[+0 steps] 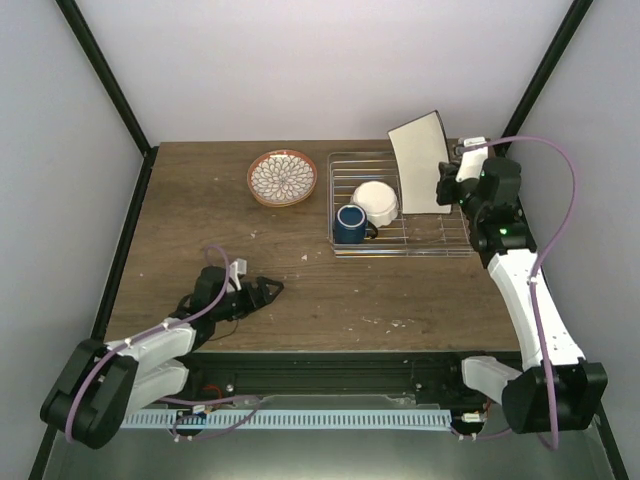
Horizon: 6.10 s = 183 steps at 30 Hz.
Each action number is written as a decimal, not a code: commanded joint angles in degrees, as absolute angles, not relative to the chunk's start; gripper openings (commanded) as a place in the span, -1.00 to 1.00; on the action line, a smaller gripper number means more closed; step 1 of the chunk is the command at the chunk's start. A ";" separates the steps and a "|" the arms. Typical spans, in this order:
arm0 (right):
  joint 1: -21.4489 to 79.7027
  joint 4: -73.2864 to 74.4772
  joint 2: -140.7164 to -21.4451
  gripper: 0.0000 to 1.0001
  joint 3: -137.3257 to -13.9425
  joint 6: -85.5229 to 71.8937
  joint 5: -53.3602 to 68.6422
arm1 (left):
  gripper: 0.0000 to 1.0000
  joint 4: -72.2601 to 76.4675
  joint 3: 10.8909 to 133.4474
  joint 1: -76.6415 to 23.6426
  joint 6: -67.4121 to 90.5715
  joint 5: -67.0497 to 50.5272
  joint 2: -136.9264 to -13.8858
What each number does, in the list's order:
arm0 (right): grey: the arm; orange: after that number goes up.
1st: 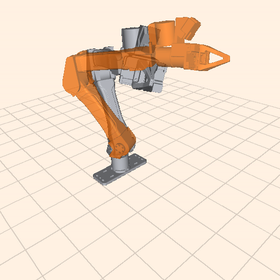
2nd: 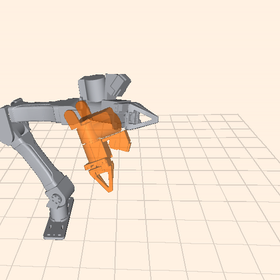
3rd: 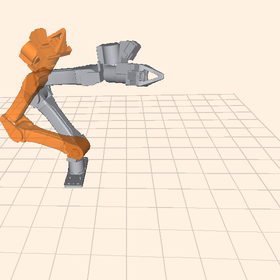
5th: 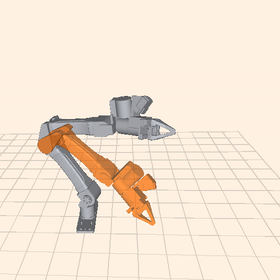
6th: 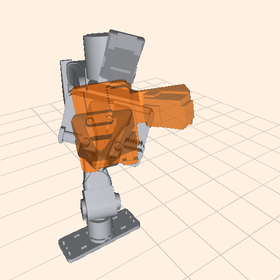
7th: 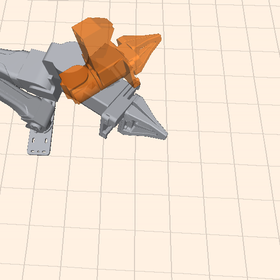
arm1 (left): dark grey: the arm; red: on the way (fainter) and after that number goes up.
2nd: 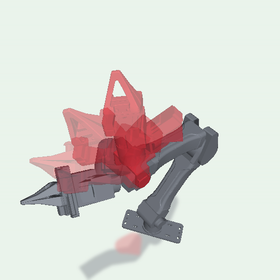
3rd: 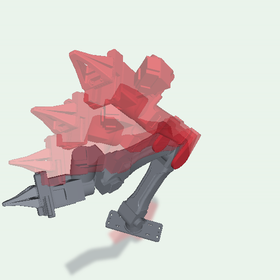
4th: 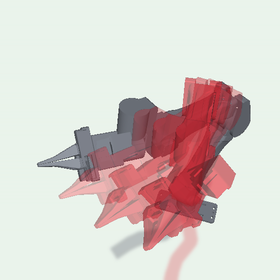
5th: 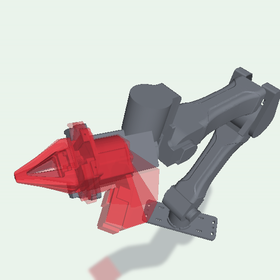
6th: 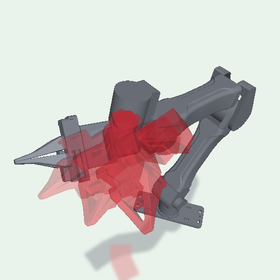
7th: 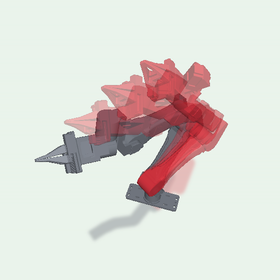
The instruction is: Load the mixed dishes into the dish rack
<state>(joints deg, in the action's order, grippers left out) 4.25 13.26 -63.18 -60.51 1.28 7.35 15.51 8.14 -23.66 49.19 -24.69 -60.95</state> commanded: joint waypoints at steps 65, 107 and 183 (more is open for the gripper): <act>-9.14 9.70 -79.50 -0.99 -74.68 69.04 35.60 | 1.00 -0.75 29.95 -21.19 40.11 -21.62 -76.28; -10.88 27.20 -89.55 -0.99 -88.08 83.59 44.91 | 1.00 -2.55 31.58 -18.29 40.14 -21.73 -77.41; -10.88 19.47 -89.36 -0.99 -87.05 85.82 41.19 | 1.00 0.78 32.87 -15.46 38.78 -25.80 -85.00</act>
